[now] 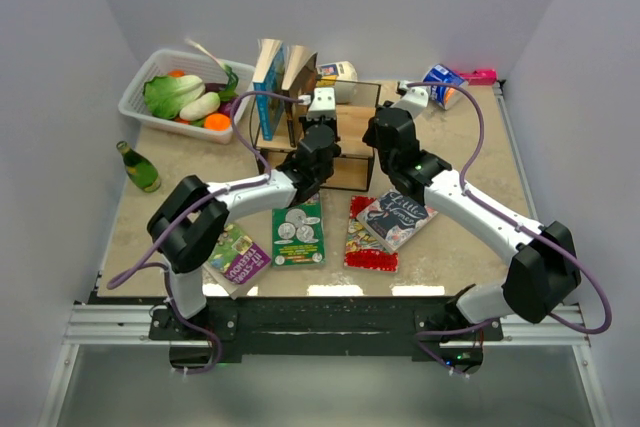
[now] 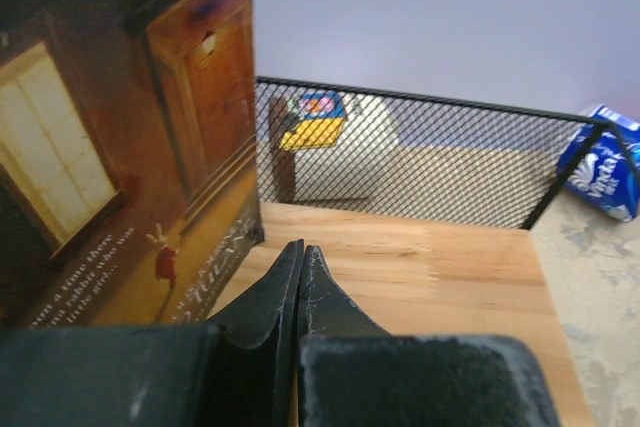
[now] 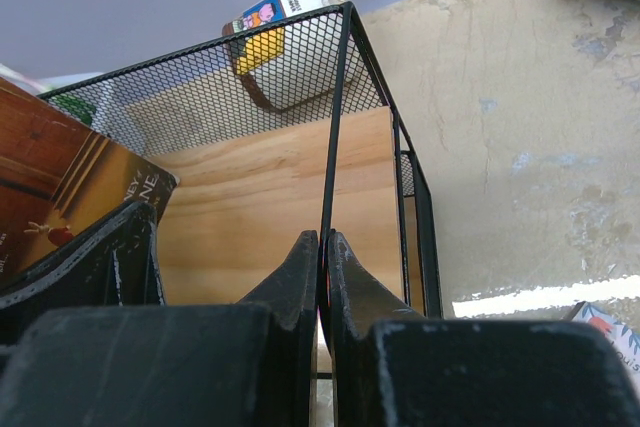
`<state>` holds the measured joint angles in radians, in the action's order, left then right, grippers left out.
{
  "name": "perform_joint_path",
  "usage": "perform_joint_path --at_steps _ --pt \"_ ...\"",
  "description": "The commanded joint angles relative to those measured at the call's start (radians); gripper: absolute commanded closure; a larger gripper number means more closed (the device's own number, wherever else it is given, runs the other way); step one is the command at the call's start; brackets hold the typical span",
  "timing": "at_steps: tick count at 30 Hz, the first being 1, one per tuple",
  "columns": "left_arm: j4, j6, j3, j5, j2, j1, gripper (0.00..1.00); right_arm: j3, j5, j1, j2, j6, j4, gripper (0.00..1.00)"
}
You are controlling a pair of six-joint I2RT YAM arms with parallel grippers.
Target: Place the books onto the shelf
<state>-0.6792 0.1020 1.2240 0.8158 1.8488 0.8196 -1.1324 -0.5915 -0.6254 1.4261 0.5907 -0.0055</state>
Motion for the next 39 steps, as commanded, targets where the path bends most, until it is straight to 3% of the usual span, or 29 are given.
perform_joint_path --at_steps 1,12,39 --pt "0.049 0.057 0.02 0.032 -0.002 -0.03 1.0 0.029 0.048 -0.01 0.023 0.04 -0.028 1.0" --pt "0.113 0.067 0.0 0.12 -0.019 -0.085 1.0 0.036 0.048 -0.007 0.023 0.043 -0.03 1.0" --pt "0.178 0.09 -0.046 0.131 -0.082 -0.181 1.0 0.042 0.053 -0.007 0.025 0.049 -0.027 1.0"
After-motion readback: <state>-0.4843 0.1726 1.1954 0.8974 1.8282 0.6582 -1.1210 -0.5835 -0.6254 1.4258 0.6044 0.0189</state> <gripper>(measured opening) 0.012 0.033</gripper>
